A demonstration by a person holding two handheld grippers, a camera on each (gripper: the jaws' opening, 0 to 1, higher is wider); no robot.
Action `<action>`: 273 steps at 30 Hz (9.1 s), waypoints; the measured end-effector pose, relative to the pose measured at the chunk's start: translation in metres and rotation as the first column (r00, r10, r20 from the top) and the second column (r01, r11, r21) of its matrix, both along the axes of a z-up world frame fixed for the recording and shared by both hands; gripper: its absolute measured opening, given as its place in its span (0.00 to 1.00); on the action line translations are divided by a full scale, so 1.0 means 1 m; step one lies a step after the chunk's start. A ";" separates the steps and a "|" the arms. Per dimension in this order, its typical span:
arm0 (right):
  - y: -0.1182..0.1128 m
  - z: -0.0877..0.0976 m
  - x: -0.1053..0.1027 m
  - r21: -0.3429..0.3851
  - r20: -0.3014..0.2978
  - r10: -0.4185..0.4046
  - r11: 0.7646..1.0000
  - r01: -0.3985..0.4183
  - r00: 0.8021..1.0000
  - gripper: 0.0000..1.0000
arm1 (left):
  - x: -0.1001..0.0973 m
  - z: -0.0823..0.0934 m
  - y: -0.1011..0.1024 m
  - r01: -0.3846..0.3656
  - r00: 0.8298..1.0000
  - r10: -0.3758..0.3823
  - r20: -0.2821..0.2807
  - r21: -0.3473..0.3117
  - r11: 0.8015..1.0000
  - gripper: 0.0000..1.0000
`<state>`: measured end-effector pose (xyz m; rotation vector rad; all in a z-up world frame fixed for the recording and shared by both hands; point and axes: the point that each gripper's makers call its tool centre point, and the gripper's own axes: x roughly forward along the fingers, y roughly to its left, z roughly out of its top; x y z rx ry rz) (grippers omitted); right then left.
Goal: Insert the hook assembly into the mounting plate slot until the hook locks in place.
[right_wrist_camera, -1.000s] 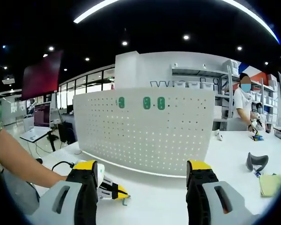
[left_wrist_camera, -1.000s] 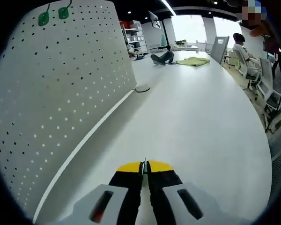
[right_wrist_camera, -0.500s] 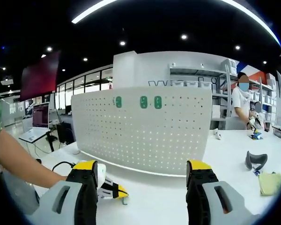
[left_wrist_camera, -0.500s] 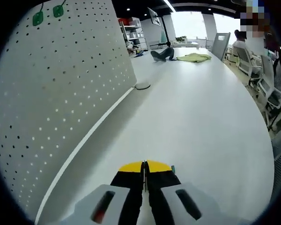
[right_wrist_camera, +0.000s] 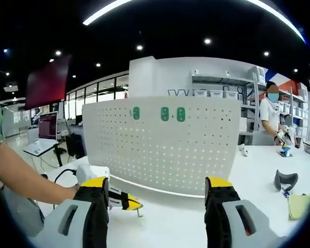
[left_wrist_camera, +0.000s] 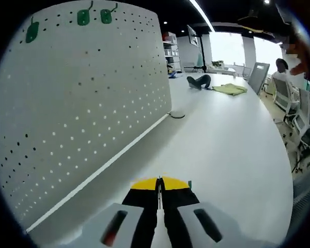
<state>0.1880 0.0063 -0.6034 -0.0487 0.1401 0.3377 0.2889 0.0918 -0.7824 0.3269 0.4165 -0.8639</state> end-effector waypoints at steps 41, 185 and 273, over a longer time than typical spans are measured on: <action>0.061 0.057 -0.004 -0.058 0.113 0.131 0.990 -0.125 0.985 0.66 | -0.048 0.221 0.043 0.017 0.970 0.100 0.221 -0.473 0.881 0.02; 0.095 0.073 -0.007 -0.031 0.153 0.138 0.990 -0.135 0.979 0.01 | -0.137 0.254 0.052 0.124 0.988 -0.067 0.137 -0.469 0.875 1.00; 0.091 0.089 0.223 -0.020 0.328 -0.226 0.969 0.245 0.917 0.01 | -0.067 0.222 0.147 -0.115 0.982 0.169 0.089 -0.432 0.895 0.94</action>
